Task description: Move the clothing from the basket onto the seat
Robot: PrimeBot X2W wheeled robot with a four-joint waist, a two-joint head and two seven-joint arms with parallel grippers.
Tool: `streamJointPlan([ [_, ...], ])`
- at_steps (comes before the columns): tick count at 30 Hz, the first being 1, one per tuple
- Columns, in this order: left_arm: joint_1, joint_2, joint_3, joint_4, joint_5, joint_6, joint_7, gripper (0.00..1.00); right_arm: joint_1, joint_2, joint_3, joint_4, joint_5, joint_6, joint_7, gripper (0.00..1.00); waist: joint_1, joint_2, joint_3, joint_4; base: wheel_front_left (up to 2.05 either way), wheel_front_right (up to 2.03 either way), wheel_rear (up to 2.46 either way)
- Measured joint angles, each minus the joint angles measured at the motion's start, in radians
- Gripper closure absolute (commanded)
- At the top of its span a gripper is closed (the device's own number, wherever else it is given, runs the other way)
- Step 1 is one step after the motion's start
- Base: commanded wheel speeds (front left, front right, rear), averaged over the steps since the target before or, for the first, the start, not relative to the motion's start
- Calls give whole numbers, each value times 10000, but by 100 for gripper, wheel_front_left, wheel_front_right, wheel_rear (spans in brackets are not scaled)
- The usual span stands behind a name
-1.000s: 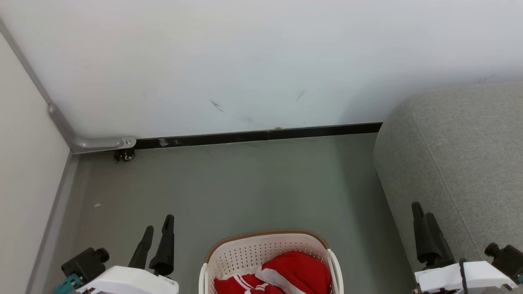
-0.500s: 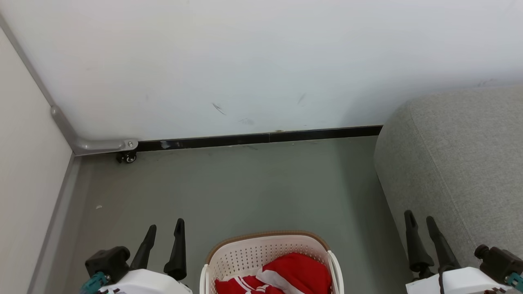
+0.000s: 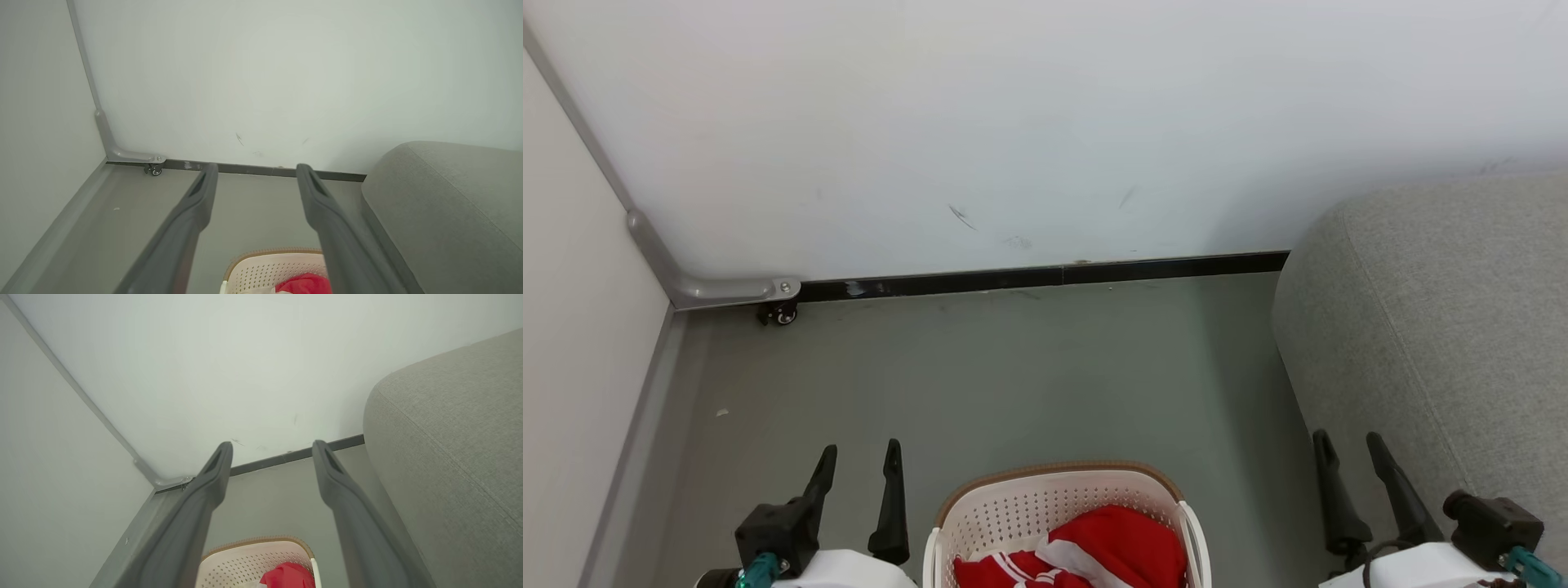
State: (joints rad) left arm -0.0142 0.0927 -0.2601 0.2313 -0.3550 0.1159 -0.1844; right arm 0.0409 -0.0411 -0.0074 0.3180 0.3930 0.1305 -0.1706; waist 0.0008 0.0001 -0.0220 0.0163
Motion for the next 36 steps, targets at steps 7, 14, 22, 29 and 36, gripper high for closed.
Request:
streamJointPlan([
  [7, 1, -2, -157, 58, 930, 314, -253, 0, 0, 0, 96, 130, -947, 0, -219, 0, -1, 0, -4, -5, 0, 0, 0],
  [14, 1, 31, -213, 146, 1916, 633, -497, 0, 3, 0, 209, 259, -1685, 0, -408, 0, -2, 0, -20, -13, 0, 0, 0],
  [22, 1, 44, -326, 194, 2550, 836, -627, 0, 3, -2, 290, 412, -2203, 0, -510, 0, -3, 0, -31, -28, 0, 0, 0],
  [29, 1, 40, -236, 207, 2548, 836, -627, 0, 2, -2, 299, 477, -2153, 0, -512, 0, -2, 0, -17, -34, 0, 0, 0],
  [36, 1, 35, -174, 253, 2548, 863, -627, 0, 0, -2, 353, 485, -2088, 0, -516, 0, -3, 0, -8, -26, 0, 0, 0],
])
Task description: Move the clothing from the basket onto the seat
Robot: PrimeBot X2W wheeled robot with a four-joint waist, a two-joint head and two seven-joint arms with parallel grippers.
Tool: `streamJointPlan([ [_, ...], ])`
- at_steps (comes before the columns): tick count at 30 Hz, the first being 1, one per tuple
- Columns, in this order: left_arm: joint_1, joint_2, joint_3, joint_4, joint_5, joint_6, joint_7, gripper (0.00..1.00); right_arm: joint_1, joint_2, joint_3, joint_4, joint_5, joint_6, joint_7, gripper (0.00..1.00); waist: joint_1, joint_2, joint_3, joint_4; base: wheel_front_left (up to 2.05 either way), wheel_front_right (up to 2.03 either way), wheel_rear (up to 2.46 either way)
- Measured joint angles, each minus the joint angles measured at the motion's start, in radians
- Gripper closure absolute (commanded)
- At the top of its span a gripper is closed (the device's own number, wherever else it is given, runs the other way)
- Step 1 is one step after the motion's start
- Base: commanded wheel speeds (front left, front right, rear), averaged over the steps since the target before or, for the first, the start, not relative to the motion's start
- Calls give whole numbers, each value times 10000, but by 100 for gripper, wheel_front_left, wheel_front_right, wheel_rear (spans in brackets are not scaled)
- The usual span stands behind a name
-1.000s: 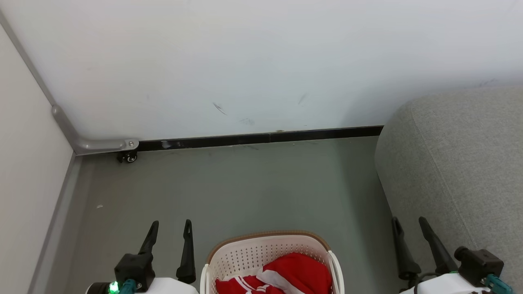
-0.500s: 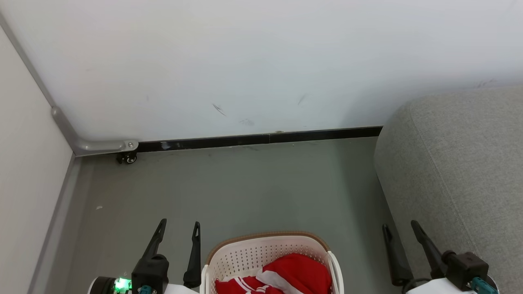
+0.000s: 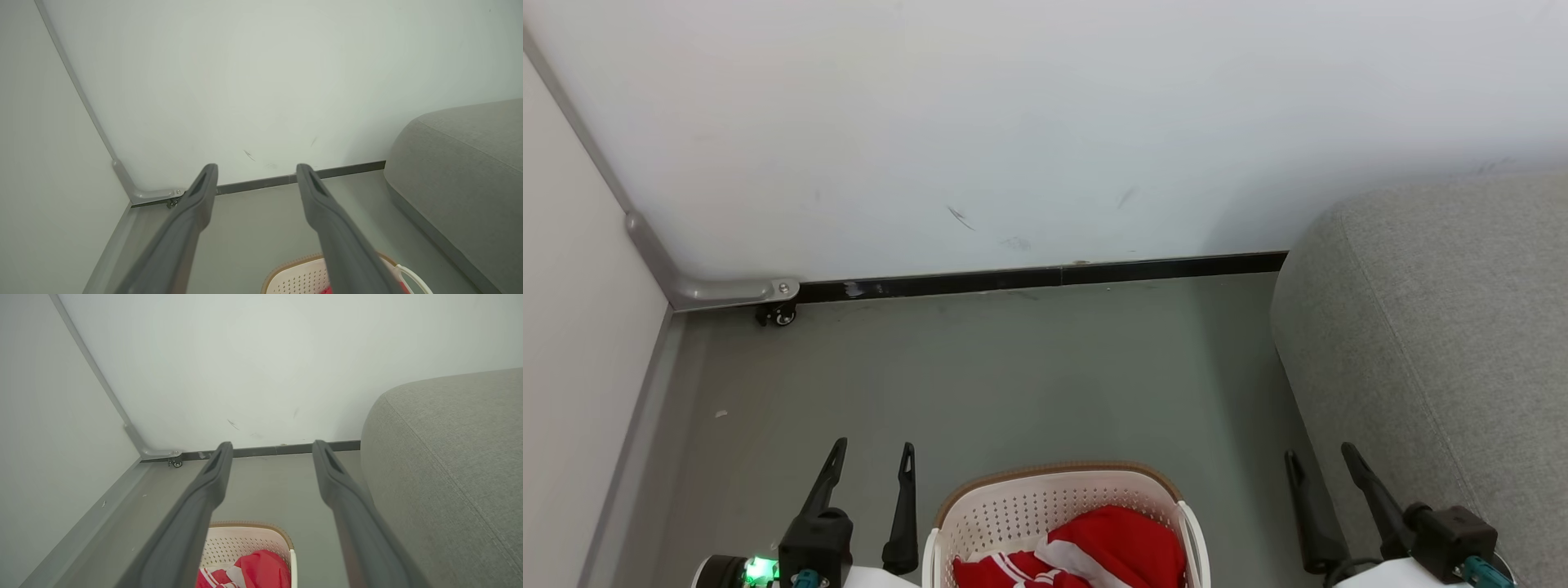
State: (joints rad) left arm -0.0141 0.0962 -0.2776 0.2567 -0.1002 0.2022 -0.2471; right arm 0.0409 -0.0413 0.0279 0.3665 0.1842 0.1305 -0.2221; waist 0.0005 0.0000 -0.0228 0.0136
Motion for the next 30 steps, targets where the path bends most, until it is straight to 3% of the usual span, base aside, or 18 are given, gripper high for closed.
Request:
streamJointPlan([
  [25, -2, -10, 17, 54, 84, -17, 0, 0, -43, 0, 159, 50, 94, 0, -82, 0, -2, 0, 174, -11, 0, 0, 0],
  [30, -21, 84, -117, 247, 169, -228, 0, 0, -46, 0, 82, 42, 92, 0, -100, 0, -2, 0, 255, -37, 0, 0, 0],
])
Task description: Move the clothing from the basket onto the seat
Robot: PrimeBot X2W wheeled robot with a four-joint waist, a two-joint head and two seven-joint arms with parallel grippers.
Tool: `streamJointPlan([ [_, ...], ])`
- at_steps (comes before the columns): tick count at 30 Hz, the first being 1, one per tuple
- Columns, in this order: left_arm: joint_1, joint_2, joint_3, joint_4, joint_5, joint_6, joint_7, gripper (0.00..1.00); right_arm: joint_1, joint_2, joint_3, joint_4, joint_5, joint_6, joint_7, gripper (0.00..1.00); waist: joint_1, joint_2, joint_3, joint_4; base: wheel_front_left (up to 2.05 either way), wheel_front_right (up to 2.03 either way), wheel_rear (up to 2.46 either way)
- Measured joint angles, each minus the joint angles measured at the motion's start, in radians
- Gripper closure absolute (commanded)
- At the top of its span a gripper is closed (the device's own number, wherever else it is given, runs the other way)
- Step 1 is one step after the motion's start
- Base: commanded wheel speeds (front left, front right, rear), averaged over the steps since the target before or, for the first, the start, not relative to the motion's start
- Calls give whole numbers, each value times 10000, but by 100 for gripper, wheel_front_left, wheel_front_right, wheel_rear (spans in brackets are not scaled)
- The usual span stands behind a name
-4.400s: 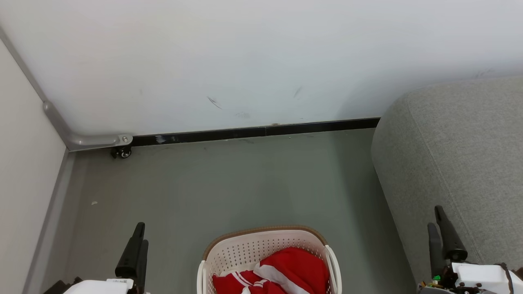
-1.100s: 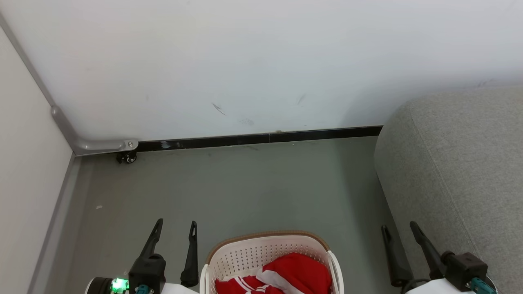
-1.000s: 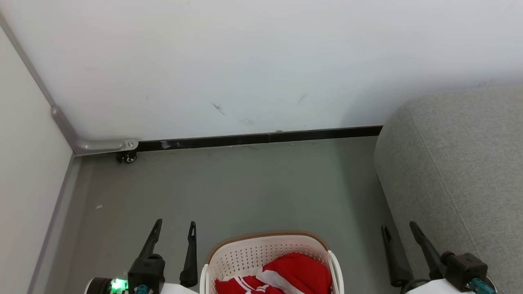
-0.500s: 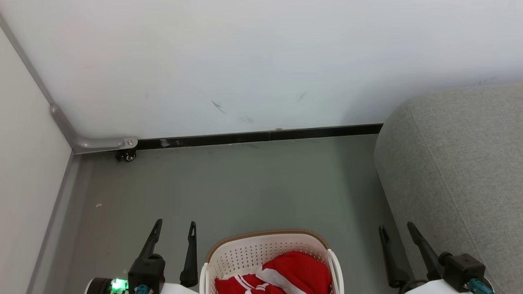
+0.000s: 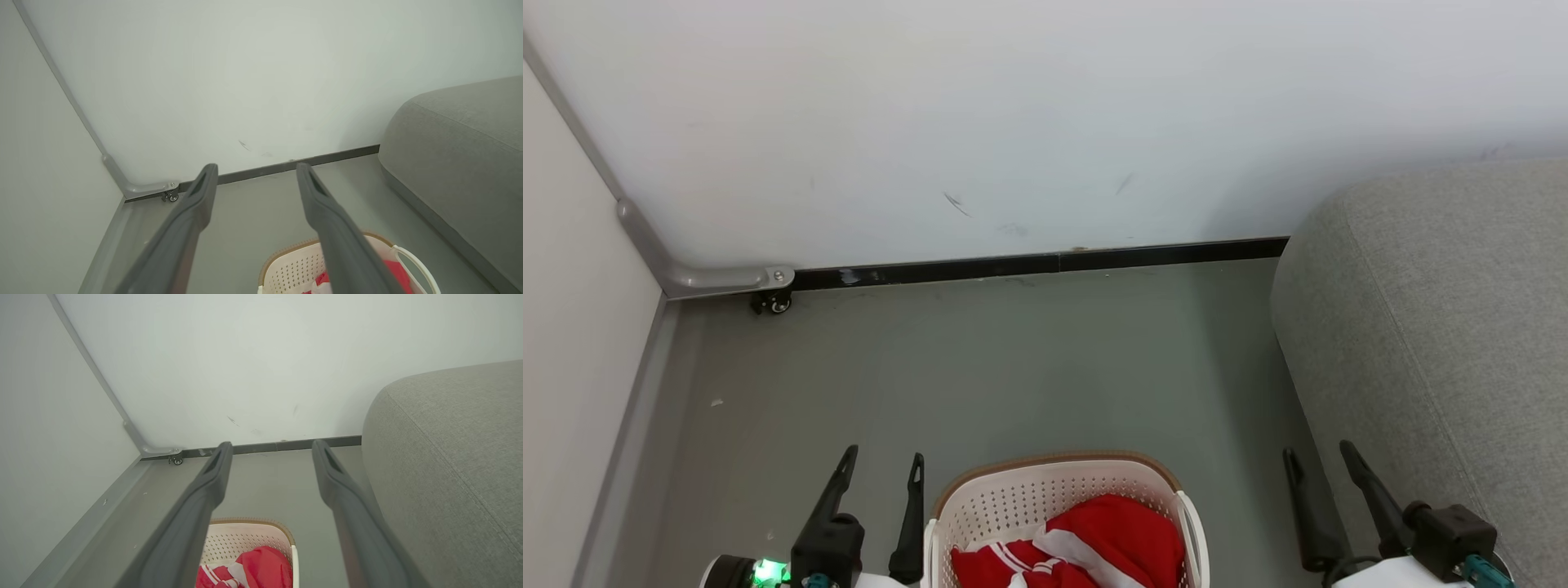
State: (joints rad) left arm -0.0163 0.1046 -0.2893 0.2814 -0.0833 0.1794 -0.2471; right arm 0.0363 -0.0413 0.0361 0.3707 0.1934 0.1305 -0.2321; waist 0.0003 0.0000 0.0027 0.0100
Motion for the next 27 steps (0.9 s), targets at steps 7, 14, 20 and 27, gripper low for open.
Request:
streamJointPlan([
  [7, -123, 132, -249, 240, 240, -265, 0, 0, 0, -2, -255, -109, 0, 0, -58, 0, 0, 0, 157, -57, 0, 0, 0],
  [14, -458, 151, -508, 614, 353, -523, 0, 0, 0, 0, -360, -278, 0, 0, -69, 0, 0, 0, 403, -140, 0, 0, 0],
  [20, -661, 148, -846, 924, 518, -767, 0, 0, 0, 2, -506, -489, 0, 0, -100, 0, -1, 0, 640, -224, 0, 0, 0],
  [27, -1043, 144, -1254, 1352, 836, -1097, 0, 0, -6, 2, -871, -805, -44, 0, -142, 0, -1, 0, 1058, -370, 0, 0, 0],
])
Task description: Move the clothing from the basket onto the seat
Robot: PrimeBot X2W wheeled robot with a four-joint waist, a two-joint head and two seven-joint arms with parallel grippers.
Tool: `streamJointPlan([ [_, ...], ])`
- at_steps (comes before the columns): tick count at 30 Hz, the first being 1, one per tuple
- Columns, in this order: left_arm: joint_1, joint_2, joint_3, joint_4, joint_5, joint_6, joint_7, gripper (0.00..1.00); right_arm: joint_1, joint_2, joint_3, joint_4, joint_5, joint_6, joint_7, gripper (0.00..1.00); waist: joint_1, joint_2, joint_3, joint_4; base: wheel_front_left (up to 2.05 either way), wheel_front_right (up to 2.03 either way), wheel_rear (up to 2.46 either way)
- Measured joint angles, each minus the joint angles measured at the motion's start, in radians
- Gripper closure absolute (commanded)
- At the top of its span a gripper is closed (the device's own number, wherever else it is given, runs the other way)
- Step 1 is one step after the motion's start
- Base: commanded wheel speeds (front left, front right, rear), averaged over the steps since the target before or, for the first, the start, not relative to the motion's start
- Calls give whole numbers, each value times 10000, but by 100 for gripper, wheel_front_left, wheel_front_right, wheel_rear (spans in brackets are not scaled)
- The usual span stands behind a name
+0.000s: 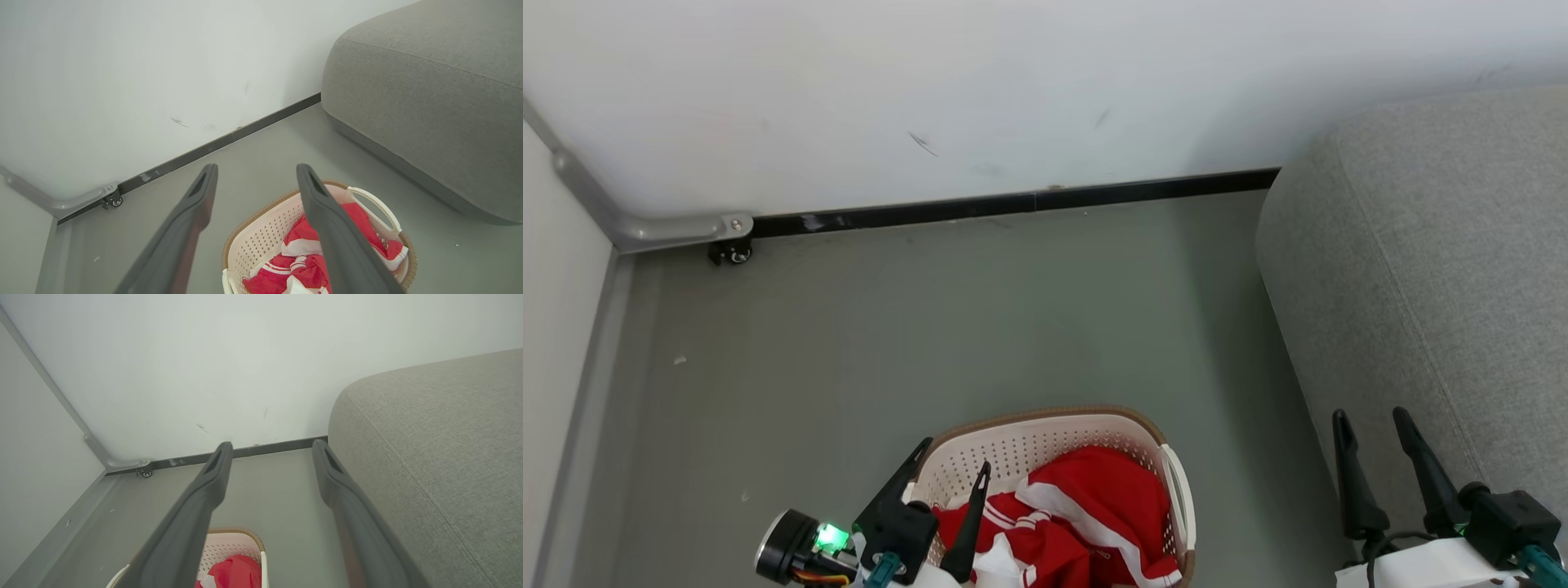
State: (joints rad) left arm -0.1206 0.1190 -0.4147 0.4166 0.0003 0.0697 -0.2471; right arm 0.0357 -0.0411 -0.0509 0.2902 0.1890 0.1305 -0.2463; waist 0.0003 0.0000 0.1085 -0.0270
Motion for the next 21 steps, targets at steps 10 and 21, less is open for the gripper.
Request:
streamJointPlan([
  [10, -735, -61, -186, 426, 144, -111, 0, 0, -321, 2, -107, -548, -15, 0, -2, 0, 0, 0, 771, -288, 0, 0, 0],
  [21, -1389, -2, -453, 1185, 477, -274, -10, 0, -984, -2, 107, -1026, 19, 0, -13, 0, 0, 0, 1806, -690, 0, 0, 0],
])
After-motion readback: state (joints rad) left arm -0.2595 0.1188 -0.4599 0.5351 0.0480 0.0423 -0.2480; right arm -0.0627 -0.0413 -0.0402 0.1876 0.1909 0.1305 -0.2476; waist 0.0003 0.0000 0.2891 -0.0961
